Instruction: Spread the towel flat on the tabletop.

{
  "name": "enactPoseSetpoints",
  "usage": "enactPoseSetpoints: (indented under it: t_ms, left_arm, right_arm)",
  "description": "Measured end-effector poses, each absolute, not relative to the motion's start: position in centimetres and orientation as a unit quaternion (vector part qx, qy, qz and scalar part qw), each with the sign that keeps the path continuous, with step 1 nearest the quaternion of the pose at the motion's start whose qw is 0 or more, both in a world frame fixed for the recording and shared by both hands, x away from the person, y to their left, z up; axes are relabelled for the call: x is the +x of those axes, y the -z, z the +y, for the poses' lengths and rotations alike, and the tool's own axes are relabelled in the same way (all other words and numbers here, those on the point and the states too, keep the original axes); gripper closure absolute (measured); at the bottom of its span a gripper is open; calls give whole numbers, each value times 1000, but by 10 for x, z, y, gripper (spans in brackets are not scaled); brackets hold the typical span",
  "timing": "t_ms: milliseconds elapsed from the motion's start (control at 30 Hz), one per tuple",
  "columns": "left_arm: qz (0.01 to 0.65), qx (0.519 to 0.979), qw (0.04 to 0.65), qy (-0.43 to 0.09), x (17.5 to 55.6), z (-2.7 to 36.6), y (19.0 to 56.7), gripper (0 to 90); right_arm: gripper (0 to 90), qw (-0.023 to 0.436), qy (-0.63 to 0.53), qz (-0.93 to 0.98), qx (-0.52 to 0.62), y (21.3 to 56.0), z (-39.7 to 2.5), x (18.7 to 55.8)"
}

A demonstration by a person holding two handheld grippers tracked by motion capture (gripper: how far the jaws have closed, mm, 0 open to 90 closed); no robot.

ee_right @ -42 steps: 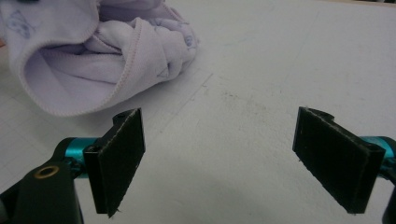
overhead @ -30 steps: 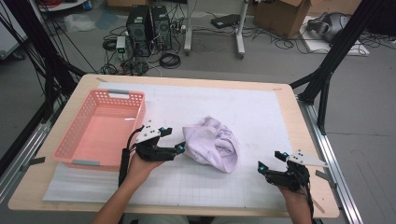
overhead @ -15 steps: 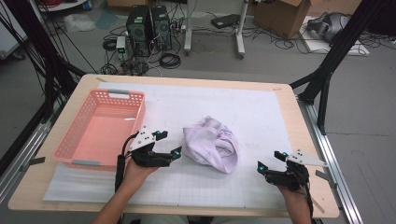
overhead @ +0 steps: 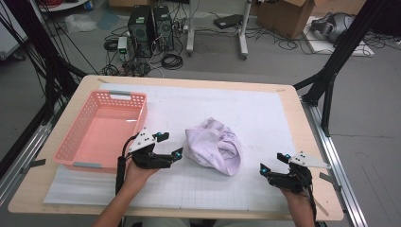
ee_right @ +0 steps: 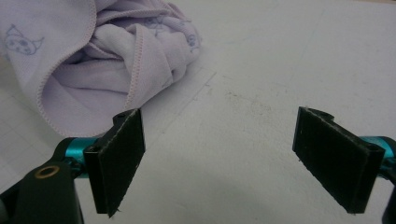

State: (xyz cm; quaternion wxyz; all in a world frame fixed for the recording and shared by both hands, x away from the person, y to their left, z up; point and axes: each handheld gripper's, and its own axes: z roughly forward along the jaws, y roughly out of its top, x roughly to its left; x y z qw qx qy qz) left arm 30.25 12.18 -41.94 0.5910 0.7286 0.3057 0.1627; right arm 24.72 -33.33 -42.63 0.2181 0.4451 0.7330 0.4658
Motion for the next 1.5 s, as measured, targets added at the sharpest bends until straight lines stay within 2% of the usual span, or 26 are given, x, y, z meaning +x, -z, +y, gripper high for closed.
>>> enactPoseSetpoints:
  t_ms: [300, 567, 800, 933, 1067, 1200, 1300, 1400, 1500]
  left_arm:
    - [309, 730, 589, -158, 304, 123, 423, 207]
    - [305, 738, 583, -151, 304, 122, 427, 265]
    - [311, 763, 552, -129, 307, 111, 435, 269]
    - [310, 775, 537, -122, 309, 106, 438, 293]
    - [302, 787, 524, -118, 310, 101, 441, 416]
    - [291, 796, 516, -123, 312, 89, 445, 488]
    - [293, 794, 515, -131, 313, 80, 447, 494]
    - [291, 795, 513, -139, 312, 77, 447, 518]
    - [296, 795, 510, -143, 312, 77, 447, 599]
  right_arm:
    - [156, 214, -466, 736, 441, 426, -330, 248]
    - [155, 206, -460, 757, 417, 427, -319, 250]
    - [157, 189, -459, 789, 362, 423, -288, 249]
    - [249, 168, -443, 818, 327, 427, -264, 253]
    - [348, 159, -430, 835, 304, 432, -248, 258]
    - [445, 142, -422, 849, 283, 436, -235, 262]
    - [469, 134, -413, 859, 271, 440, -224, 264]
    - [448, 127, -414, 862, 264, 442, -214, 268]
    - [504, 124, -404, 869, 256, 444, -205, 269]
